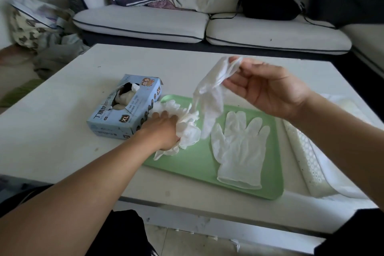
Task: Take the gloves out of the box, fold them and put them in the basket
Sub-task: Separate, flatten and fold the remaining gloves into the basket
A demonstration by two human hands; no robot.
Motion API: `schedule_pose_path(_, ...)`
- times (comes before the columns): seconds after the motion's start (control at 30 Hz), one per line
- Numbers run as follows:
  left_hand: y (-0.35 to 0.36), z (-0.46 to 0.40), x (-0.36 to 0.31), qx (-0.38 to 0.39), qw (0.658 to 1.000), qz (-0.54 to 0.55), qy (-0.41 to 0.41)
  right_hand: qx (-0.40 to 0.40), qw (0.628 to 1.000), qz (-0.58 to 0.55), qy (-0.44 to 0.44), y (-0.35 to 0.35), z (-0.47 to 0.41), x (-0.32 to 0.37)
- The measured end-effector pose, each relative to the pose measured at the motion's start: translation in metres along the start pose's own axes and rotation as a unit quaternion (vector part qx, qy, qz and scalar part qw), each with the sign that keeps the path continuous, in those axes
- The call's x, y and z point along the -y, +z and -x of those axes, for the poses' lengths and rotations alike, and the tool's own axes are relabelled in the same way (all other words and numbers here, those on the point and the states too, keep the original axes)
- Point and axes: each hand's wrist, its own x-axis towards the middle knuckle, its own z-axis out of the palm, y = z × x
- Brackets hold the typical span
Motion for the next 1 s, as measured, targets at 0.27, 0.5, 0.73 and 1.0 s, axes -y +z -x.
schedule_pose_path(0.27,-0.073,0.036,-0.015,-0.055,0.961,0.241,0.125,-0.109,0.993,0.036,-0.017,-0.007,0.017,-0.002)
schedule_pose_path(0.5,-0.076,0.033,-0.078,-0.199,0.746,0.598,0.217,-0.221,0.964,0.138,-0.05,0.0,0.021,0.002)
schedule_pose_path(0.73,-0.089,0.011,-0.091,-0.199,0.667,0.694,0.183,-0.243,0.92,0.298,-0.078,-0.008,0.032,0.021)
schedule_pose_path(1.0,-0.087,0.016,-0.104,-0.458,0.673,0.545,0.2,-0.326,0.885,0.303,-0.136,-0.002,0.038,0.013)
